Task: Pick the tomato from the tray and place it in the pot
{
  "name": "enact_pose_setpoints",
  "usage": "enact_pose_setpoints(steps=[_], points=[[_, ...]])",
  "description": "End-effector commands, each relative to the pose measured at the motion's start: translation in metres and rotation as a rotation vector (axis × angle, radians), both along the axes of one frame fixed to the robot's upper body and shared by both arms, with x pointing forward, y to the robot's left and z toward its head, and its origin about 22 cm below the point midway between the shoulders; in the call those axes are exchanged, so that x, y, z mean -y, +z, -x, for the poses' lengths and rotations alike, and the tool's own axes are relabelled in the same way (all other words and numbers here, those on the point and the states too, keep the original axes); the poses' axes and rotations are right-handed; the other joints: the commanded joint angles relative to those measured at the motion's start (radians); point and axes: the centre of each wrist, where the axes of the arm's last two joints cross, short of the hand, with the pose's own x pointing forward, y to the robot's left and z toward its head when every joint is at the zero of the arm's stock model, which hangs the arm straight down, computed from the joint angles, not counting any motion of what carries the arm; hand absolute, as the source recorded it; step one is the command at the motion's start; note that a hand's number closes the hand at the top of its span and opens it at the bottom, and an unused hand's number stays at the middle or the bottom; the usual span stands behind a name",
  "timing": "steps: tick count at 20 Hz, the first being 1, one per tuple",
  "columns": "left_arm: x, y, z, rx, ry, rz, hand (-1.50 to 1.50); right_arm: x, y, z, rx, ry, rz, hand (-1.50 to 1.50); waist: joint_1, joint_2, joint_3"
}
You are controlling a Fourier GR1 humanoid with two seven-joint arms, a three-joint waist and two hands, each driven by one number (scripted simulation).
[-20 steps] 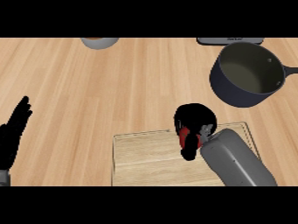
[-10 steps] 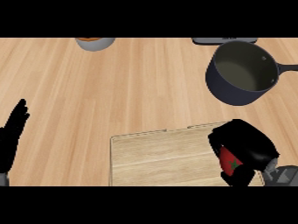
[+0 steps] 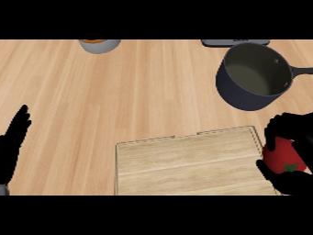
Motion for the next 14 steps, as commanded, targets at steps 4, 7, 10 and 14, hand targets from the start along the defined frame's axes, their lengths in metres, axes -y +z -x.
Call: enact_pose_setpoints(steps=[4, 7, 10, 14], points=[[0.000, 0.000, -0.020, 0.016, -0.016, 0.003, 0.00, 0.031, 0.021, -0.002, 0.068, -0.081, -0.267, 1.50, 0.023, 0.009, -0.001], [0.010, 0.008, -0.016, 0.021, -0.025, 0.002, 0.00, 0.063, 0.043, -0.015, 0.096, -0.074, -0.331, 1.50, 0.030, 0.009, 0.000], [-0.003, 0.018, -0.015, 0.017, -0.033, 0.005, 0.00, 0.061, 0.046, -0.027, 0.097, -0.081, -0.365, 1.50, 0.035, 0.008, -0.001], [0.017, 0.014, -0.015, 0.019, -0.053, 0.009, 0.00, 0.083, 0.065, -0.060, 0.105, -0.109, -0.379, 1.50, 0.038, 0.009, -0.001]])
